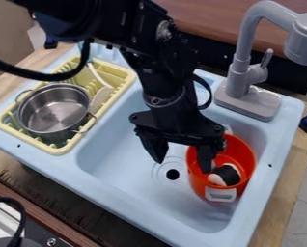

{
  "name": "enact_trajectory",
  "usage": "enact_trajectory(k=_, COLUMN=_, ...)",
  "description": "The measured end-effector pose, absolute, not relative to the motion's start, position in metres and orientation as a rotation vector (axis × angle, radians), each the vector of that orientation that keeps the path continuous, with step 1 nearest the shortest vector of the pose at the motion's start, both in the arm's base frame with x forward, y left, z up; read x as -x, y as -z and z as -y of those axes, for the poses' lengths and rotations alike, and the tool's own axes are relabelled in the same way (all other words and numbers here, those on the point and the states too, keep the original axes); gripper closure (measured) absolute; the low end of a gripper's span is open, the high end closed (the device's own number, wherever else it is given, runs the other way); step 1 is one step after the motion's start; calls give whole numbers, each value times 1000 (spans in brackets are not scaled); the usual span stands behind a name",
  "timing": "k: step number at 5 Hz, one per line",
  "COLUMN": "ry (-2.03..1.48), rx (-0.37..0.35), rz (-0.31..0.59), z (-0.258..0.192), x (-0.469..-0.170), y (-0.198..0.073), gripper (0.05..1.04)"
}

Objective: Put the red pot in the left side of the

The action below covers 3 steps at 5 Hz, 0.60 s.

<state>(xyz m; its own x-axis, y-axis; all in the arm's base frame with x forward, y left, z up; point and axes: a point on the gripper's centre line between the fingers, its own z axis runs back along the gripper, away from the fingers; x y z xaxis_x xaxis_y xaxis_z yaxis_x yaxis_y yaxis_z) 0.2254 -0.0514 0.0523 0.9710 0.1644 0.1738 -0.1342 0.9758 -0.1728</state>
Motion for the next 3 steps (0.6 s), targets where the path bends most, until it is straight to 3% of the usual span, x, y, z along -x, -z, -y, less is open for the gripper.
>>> enact_trajectory(k=2, ry=-385, rx=105, rz=183, z=41, x=-238, y=-35, gripper=84)
enact_trajectory(k=3, ry=-499, rx=94, rz=228, z=35, x=-248, y=-30, gripper=84)
